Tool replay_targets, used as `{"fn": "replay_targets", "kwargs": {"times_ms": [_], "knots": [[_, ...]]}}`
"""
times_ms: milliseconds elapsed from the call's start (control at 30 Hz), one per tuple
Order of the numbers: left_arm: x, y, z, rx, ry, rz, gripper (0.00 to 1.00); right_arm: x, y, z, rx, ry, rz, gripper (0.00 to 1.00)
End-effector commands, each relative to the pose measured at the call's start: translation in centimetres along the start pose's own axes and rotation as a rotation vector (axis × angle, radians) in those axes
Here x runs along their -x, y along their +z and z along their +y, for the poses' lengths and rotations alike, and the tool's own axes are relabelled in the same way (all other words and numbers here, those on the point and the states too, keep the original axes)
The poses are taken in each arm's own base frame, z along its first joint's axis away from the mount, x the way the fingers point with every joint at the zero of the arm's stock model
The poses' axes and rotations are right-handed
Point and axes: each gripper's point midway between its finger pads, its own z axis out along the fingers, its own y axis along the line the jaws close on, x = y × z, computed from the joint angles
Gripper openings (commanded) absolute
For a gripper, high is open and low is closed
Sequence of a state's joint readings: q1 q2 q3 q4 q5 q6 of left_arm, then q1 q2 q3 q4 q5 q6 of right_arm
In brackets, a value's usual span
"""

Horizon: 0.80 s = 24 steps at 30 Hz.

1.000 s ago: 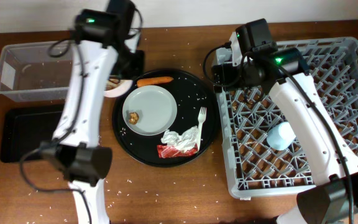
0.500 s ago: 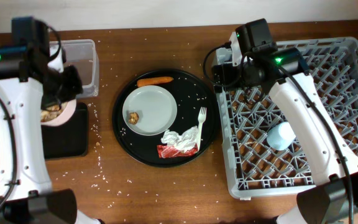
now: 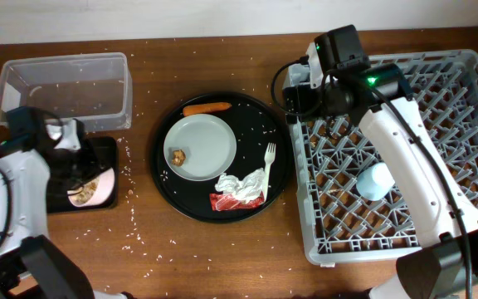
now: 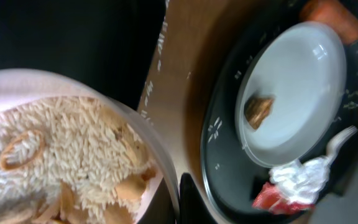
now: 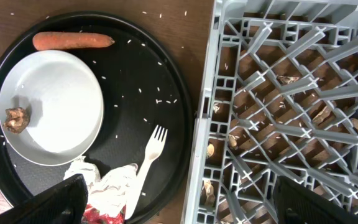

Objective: Sort waste into correct bins and load items into the dishwasher rack
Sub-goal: 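Tip the pink bowl to dump rice onto the black tray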

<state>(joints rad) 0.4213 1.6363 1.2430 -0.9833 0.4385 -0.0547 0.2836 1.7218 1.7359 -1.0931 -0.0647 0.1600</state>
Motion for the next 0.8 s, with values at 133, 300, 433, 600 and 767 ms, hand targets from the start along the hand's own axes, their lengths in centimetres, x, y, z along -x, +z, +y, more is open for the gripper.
{"fn": "replay_targets", "kwargs": {"times_ms": [133, 300, 433, 600, 767], "knots": [[3.5, -3.4, 2.8, -0.356, -0.056, -0.182, 0.0, 0.1, 0.1, -0.4, -0.014, 0.005, -0.002, 0.94], [5.2, -3.3, 4.3, -0.62, -0.121, -0.247, 0.0, 0.1, 0.1, -0.4, -0.014, 0.005, -0.002, 0.94], [6.2, -4.9, 3.1, -0.881, -0.157, -0.296, 0.0, 0.1, 0.1, -0.4, -0.015, 0.005, -0.002, 0.94], [6.6, -6.5, 2.2, -0.987, -0.138, -0.33, 0.0, 0.1, 0.1, -0.4, -0.015, 0.005, -0.001, 0.94], [6.7, -7.7, 2.5, -1.047, -0.198, -0.334, 0.0, -0.2, 0.1, -0.4, -0.017, 0.006, 0.009, 0.94]]}}
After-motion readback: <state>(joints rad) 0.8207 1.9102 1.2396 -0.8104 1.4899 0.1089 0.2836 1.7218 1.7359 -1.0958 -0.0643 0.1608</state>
